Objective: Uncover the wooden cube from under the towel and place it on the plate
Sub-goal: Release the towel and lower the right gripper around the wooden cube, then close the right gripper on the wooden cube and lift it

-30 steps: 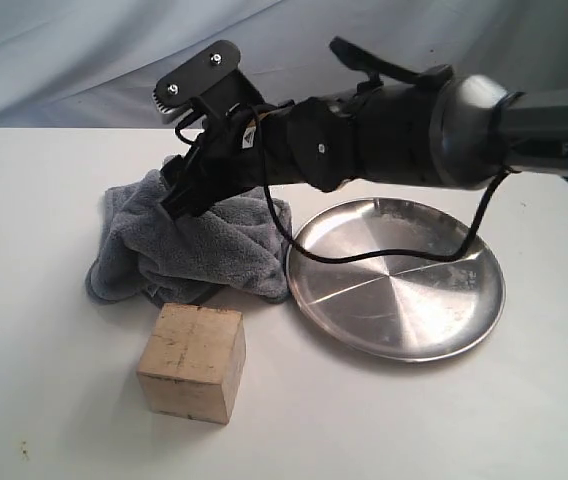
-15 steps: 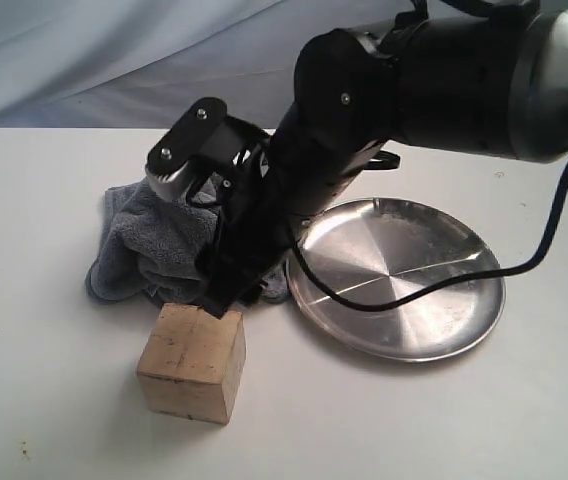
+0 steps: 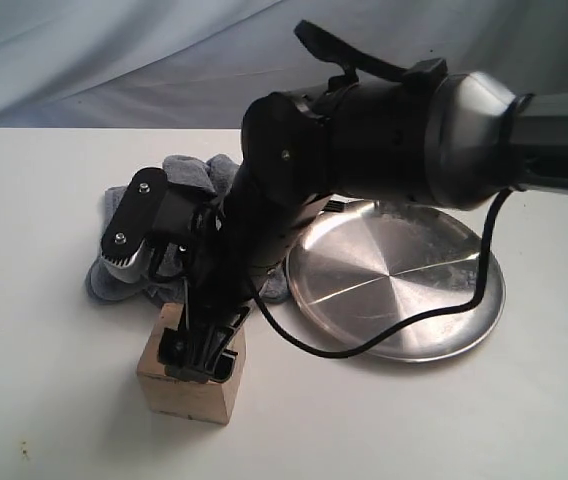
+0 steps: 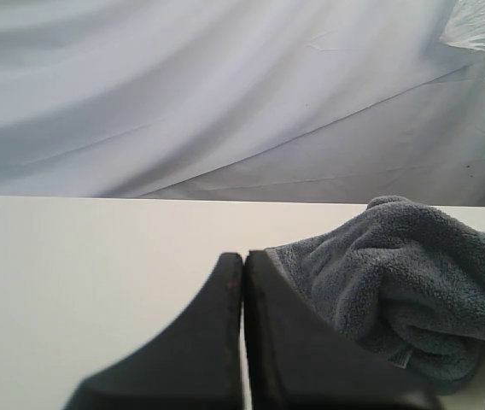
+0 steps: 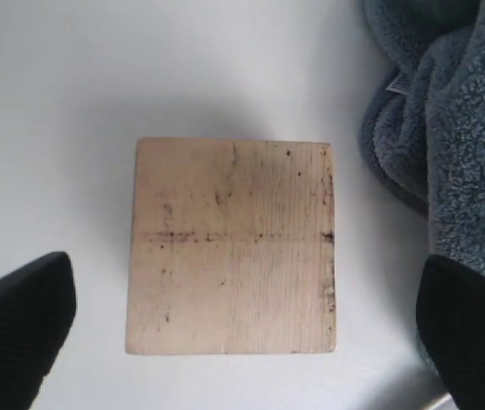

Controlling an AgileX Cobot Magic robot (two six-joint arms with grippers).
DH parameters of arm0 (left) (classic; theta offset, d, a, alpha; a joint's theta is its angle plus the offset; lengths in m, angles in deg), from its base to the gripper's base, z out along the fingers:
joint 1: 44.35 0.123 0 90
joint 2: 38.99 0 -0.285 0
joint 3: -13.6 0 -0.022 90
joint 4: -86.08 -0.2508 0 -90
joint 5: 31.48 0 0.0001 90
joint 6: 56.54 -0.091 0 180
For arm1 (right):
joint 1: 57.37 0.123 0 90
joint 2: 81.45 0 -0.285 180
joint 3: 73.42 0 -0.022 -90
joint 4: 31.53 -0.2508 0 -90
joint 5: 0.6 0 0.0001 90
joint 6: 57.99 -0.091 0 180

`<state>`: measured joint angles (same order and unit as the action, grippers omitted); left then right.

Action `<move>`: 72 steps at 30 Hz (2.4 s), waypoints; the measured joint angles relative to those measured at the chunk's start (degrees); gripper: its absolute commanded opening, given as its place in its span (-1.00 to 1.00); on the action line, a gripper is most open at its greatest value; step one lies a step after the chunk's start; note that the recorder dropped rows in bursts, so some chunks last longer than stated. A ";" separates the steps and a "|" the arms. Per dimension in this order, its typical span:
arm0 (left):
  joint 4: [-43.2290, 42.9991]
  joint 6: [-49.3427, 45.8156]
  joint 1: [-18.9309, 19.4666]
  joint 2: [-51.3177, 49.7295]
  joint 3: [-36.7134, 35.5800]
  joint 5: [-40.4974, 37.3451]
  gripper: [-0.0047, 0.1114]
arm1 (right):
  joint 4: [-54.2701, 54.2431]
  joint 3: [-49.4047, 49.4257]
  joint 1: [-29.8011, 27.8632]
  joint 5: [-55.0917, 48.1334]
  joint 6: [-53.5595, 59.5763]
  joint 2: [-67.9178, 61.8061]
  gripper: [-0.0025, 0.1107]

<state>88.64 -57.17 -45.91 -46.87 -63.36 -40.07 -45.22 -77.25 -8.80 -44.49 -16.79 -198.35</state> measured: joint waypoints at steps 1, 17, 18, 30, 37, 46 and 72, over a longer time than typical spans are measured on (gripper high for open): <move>0.00 0.00 0.00 0.00 0.00 0.00 -0.89 | -0.61 0.00 0.00 0.59 0.70 -0.54 0.89; 0.00 0.00 0.00 0.00 0.00 0.00 -0.89 | -3.42 0.00 0.00 4.80 2.73 -4.32 0.89; 0.00 0.00 0.00 0.00 0.00 0.00 -0.89 | -3.54 0.00 0.00 4.80 2.73 -4.40 0.89; 0.00 0.00 0.00 0.00 0.00 0.00 -0.89 | -4.87 0.00 0.00 3.87 3.27 -4.40 0.89; 0.00 0.00 0.00 0.00 0.00 0.00 -0.89 | -7.10 0.00 0.00 3.75 5.38 -4.80 0.89; 0.00 0.00 0.00 0.00 0.00 0.00 -0.89 | -6.61 0.00 0.00 3.51 6.24 -8.35 0.89; 0.00 0.00 0.00 0.00 0.00 0.00 -0.89 | -4.46 0.00 0.23 4.76 0.47 -8.47 0.89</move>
<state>88.64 -57.17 -45.91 -46.87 -63.36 -40.07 -49.68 -77.25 -8.57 -39.73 -16.31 -206.82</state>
